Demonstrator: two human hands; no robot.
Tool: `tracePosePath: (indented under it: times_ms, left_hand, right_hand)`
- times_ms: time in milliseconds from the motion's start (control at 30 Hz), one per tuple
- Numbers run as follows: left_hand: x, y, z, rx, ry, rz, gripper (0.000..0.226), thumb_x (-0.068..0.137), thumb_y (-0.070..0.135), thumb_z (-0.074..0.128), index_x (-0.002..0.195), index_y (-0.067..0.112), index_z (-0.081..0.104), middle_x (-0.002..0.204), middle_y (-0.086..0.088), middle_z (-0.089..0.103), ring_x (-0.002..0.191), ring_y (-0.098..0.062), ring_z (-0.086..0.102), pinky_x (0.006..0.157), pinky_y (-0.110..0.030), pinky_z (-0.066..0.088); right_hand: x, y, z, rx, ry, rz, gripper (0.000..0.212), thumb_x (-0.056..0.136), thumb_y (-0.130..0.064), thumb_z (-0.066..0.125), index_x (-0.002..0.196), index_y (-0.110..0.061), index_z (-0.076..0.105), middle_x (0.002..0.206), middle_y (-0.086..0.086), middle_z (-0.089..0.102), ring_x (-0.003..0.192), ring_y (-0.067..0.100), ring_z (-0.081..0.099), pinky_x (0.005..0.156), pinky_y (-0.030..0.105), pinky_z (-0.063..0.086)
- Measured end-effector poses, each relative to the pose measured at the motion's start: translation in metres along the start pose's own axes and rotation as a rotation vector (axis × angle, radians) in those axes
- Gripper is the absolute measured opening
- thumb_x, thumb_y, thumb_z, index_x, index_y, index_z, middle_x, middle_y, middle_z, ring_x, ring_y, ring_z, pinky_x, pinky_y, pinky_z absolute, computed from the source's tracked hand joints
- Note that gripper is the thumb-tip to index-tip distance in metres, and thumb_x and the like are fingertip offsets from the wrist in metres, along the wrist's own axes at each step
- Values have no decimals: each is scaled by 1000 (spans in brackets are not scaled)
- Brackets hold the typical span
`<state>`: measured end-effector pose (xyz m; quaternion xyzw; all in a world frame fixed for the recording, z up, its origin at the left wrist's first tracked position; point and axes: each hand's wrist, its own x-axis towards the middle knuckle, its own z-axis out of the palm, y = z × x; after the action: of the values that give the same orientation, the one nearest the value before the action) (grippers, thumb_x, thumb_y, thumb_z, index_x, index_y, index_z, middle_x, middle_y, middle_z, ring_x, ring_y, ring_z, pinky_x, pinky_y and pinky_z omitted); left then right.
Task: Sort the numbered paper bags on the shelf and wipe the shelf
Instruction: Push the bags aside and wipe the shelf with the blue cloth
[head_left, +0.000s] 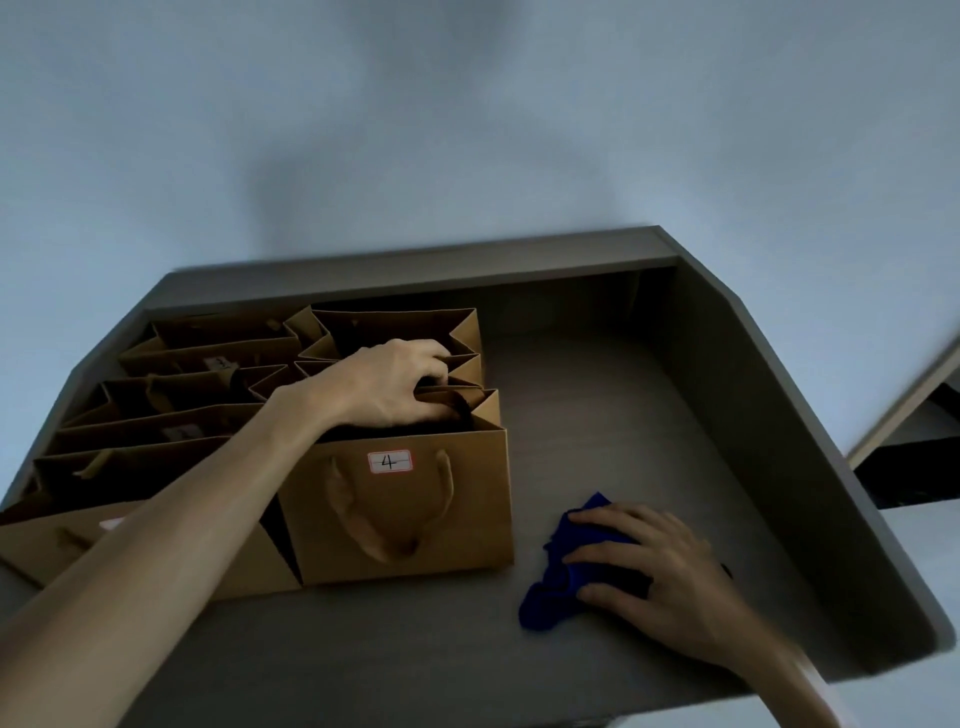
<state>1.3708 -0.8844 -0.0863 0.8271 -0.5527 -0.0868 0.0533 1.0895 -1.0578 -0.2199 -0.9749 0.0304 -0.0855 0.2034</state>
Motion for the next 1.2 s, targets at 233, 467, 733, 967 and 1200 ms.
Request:
tracePosePath:
  times_ms: [233,467,733,967,1200]
  left_hand:
    - [25,2,8,30,72,40,32,92,36,60,122,25,64,147,2,43,133,-19,42,102,-50,44]
    - [73,29,14,56,115,144,32,92,24,61,124,20,62,146,-1,44,133,-20,43,102,-46,45]
    - [127,51,5,10,91,233,28,92,21,62,120,19,65,137,-1,52,125,-19,49,100,-44,46]
    - [160,91,13,-87,84,263,30,91,22,63,121,17,65,133,-3,54,122,-19,51,101,-40,46]
    - [194,152,25,-124,60,354,31,92,21,62,120,11,64,133,-6,53,121,-22,51,101,-42,45]
  right_hand:
    - [-1,1,3,9,4,16,43,86,-78,34,122,-61,52,138,-49,26,130,-17,20,96,17,23]
    - [-2,2,1,14,-14,5,45,88,-77,31,123,-58,51,140,-44,24,130,-12,22,99,19,21]
    - [-3,2,-1,22,-5,-17,38,91,-69,41,124,-55,53,142,-32,38,133,-9,25,102,22,25]
    - [-4,-1,-5,11,-45,-78,39,95,-66,39,128,-51,53,148,-28,36,138,-4,23,106,26,22]
    - [-6,0,-2,-10,58,-92,34,96,-62,43,120,-49,62,144,-23,46,136,1,34,105,23,25]
